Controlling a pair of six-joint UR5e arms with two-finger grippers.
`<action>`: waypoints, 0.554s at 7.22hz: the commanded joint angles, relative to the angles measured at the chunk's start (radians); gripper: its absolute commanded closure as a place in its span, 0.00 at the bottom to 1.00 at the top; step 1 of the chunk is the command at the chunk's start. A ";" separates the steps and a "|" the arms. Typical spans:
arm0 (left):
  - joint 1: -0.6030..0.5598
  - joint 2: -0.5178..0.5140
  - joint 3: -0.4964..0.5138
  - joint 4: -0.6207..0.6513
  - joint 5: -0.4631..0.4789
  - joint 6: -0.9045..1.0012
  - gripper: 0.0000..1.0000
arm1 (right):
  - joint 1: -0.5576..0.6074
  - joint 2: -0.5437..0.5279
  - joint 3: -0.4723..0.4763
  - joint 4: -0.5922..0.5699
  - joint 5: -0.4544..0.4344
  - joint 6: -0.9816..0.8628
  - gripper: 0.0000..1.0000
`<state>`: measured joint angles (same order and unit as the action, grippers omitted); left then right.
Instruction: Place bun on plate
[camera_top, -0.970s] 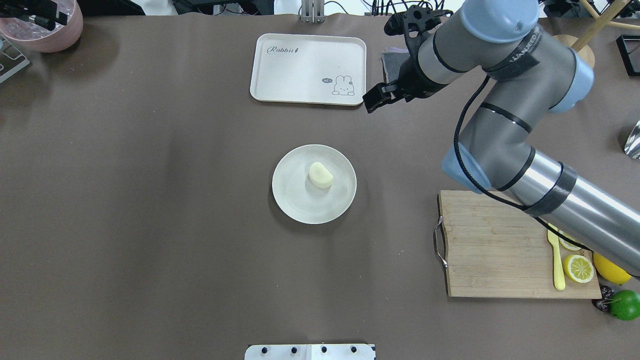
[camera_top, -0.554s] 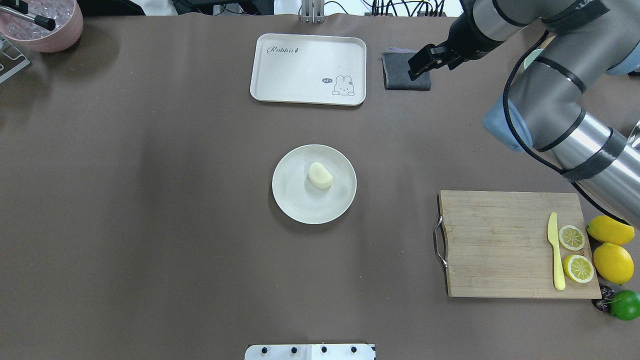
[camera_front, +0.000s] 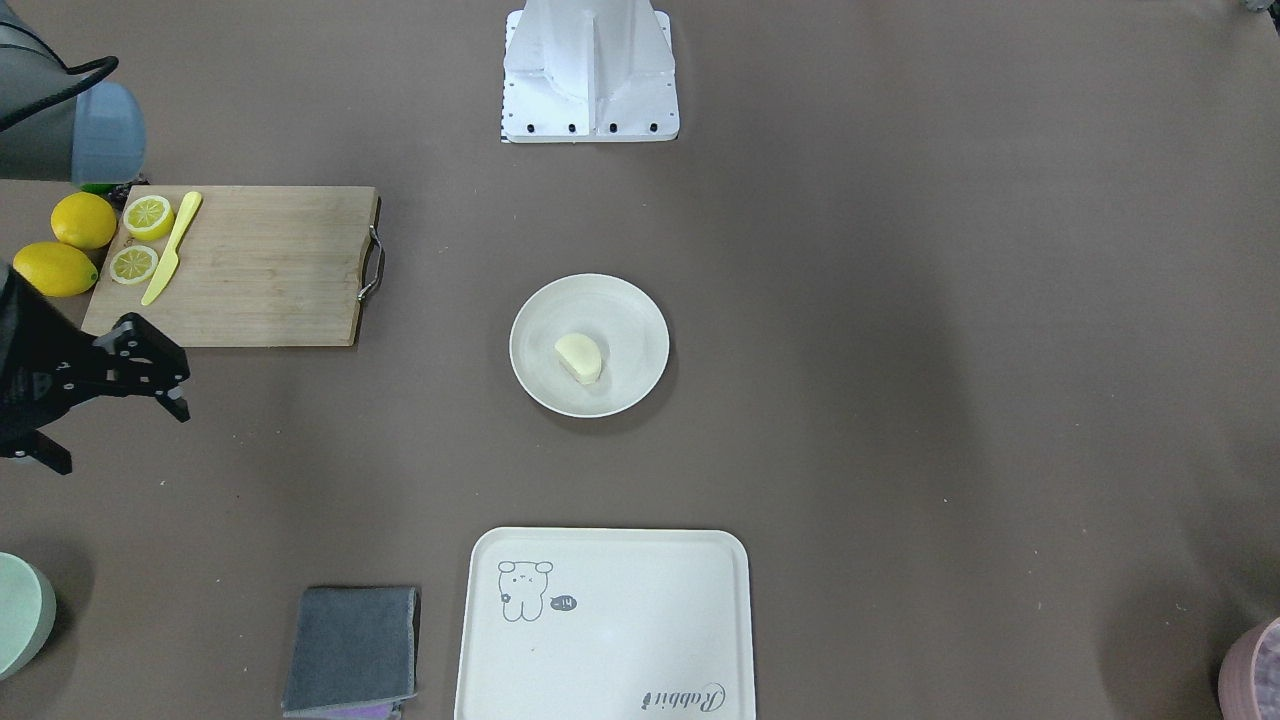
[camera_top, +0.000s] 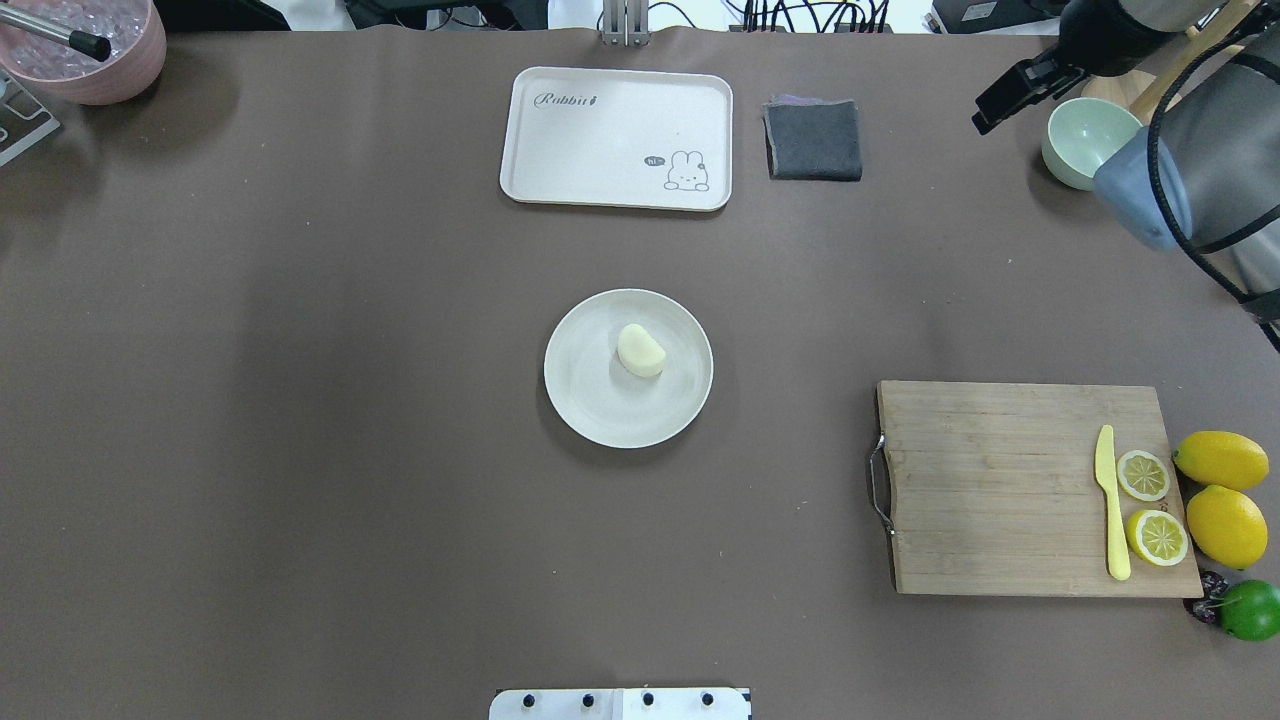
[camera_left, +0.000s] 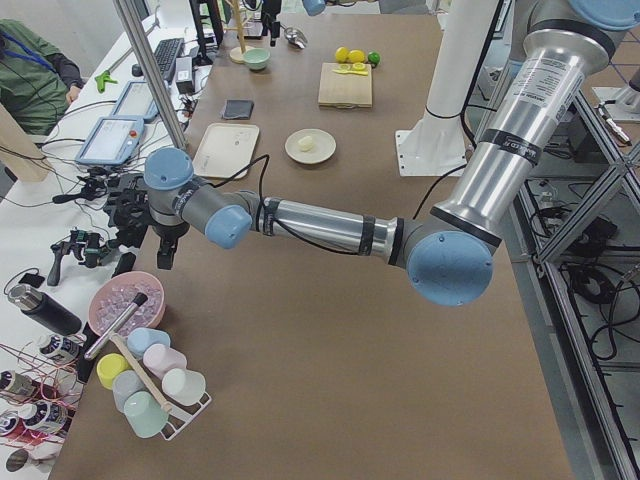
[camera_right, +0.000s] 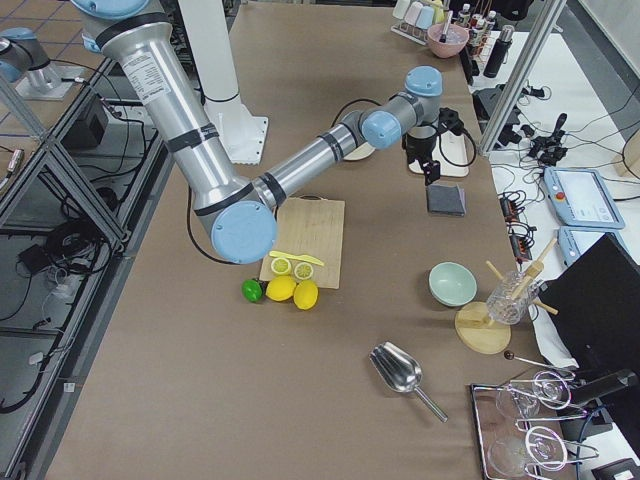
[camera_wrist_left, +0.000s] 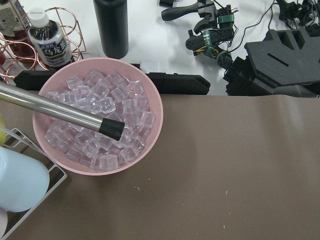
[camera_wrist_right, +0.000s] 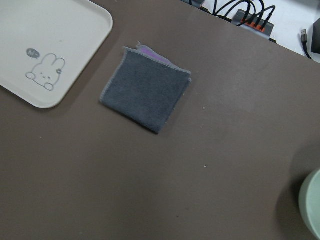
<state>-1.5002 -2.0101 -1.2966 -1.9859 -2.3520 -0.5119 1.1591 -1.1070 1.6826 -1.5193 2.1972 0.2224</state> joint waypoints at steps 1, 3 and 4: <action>-0.034 0.002 0.000 0.077 -0.003 0.004 0.02 | 0.095 -0.080 -0.007 -0.044 0.001 -0.185 0.00; -0.063 -0.001 -0.001 0.170 -0.003 0.021 0.02 | 0.140 -0.117 -0.007 -0.081 -0.001 -0.276 0.00; -0.074 0.002 0.002 0.180 -0.004 0.077 0.02 | 0.161 -0.134 -0.009 -0.082 -0.001 -0.329 0.00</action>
<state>-1.5575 -2.0104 -1.2969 -1.8307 -2.3550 -0.4841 1.2912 -1.2159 1.6749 -1.5925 2.1969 -0.0417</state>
